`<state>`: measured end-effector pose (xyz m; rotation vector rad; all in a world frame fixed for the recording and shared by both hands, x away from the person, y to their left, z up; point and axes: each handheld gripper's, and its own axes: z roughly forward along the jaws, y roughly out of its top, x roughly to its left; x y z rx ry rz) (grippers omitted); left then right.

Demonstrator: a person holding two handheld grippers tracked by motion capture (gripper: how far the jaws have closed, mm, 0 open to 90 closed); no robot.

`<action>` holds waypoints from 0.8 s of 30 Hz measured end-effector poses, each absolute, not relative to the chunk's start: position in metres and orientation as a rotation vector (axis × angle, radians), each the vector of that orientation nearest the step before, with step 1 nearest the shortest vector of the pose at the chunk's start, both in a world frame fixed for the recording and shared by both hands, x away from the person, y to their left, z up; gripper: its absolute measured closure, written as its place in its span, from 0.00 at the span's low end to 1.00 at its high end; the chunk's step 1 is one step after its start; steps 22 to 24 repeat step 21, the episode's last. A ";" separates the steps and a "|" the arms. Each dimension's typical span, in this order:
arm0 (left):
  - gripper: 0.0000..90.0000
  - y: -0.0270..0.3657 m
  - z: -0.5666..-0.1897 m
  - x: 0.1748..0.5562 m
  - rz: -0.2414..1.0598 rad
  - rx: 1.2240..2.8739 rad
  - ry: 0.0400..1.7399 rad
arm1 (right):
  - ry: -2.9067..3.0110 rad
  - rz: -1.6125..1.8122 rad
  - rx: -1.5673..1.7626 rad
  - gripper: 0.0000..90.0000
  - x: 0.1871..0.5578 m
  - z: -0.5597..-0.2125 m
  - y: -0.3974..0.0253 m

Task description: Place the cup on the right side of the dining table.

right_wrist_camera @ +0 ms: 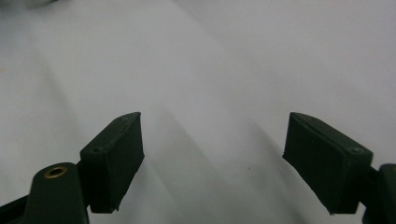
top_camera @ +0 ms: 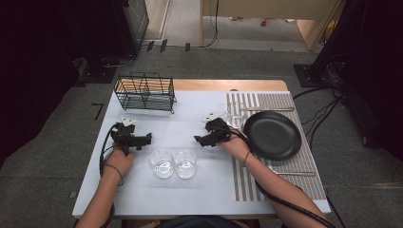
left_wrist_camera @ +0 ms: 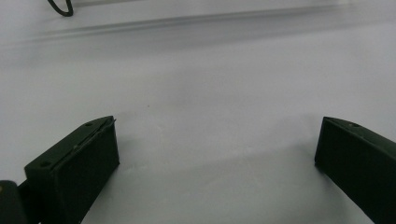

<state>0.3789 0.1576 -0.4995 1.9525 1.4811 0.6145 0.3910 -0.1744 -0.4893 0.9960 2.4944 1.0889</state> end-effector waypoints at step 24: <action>0.00 0.158 -0.500 0.379 0.615 1.953 1.481 | 2.495 1.079 0.956 0.19 0.389 -0.500 -0.170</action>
